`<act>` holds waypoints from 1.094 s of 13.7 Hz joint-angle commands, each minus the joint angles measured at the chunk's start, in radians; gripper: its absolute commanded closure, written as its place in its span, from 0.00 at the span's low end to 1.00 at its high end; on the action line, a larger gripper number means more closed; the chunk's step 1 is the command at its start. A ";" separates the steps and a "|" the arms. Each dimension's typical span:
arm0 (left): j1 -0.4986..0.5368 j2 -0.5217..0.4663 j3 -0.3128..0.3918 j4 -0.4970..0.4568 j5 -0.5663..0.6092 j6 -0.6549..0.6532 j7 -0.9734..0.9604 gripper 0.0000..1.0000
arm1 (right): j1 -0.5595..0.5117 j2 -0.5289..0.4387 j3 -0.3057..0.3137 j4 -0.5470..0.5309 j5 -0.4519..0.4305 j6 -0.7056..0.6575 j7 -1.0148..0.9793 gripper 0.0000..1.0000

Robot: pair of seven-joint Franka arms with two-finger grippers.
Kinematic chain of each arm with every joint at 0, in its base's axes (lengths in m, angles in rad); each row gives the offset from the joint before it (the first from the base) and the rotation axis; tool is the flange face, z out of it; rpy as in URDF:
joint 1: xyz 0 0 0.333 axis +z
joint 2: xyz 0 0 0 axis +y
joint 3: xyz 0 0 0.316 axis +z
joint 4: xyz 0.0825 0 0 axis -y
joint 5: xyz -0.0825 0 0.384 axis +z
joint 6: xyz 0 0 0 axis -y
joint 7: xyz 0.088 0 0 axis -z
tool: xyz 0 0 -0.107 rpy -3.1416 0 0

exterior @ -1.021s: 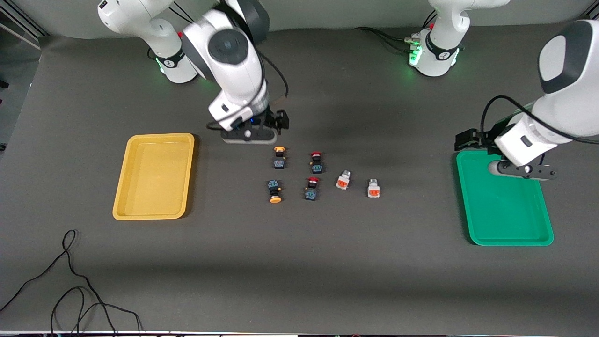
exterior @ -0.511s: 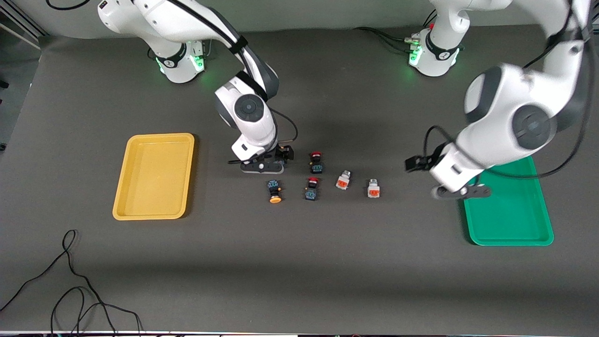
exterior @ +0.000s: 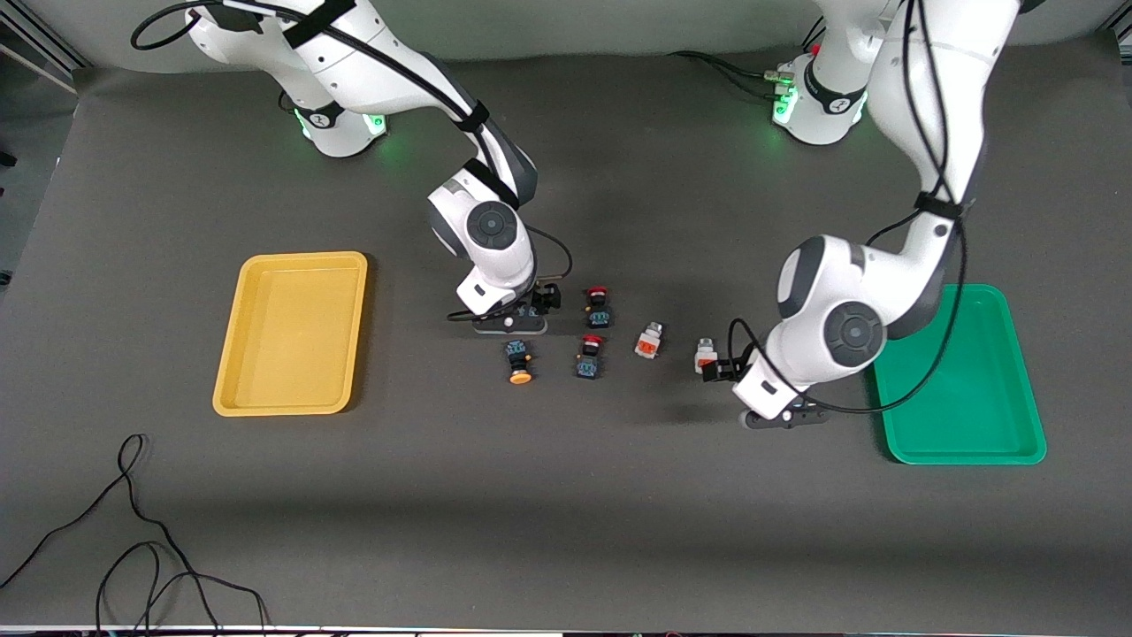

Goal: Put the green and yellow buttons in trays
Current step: 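Grasp the button with the right gripper while the left gripper grasps the block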

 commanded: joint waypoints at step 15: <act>-0.106 0.040 0.024 -0.149 0.197 0.160 -0.122 1.00 | -0.202 -0.421 -0.069 0.153 0.001 -0.662 -0.349 0.80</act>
